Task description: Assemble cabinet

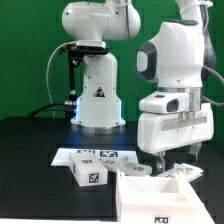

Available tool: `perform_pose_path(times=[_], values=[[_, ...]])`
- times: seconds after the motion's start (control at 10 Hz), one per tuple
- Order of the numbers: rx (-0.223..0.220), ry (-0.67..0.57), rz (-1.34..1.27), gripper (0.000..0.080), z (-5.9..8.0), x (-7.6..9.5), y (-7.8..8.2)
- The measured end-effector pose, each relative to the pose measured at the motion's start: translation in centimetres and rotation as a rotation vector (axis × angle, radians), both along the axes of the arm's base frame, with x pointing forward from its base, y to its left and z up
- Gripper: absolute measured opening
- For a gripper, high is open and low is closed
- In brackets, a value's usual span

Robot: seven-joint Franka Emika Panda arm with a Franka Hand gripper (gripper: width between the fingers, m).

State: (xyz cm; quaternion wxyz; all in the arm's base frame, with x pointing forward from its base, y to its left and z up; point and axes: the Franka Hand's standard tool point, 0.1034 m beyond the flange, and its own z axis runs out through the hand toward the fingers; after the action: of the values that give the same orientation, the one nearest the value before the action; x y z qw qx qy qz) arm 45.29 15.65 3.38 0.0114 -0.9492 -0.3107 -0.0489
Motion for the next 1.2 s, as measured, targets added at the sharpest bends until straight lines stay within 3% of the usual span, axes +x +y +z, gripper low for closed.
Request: perform_pose_path(times=[0.5,0.6,0.7,0.9,1.0,1.1,1.2], values=[[-0.015,0.002,0.067,0.0797,-1.3,-1.0,0.8],[-0.015,0.002,0.067,0.0669,-1.3,-1.0,0.8],[-0.015,0.002,0.067,0.0669,-1.3,-1.0,0.7],[-0.015,0.002,0.067,0.0396,-1.3,-1.0,0.7],[-0.015,0.002,0.067,0.0396,-1.3,-1.0,0.7],[-0.015,0.002,0.067,0.0211,-1.3,-1.0,0.7],[-0.015,0.002,0.067,0.0086,-1.3,-1.0,0.7]])
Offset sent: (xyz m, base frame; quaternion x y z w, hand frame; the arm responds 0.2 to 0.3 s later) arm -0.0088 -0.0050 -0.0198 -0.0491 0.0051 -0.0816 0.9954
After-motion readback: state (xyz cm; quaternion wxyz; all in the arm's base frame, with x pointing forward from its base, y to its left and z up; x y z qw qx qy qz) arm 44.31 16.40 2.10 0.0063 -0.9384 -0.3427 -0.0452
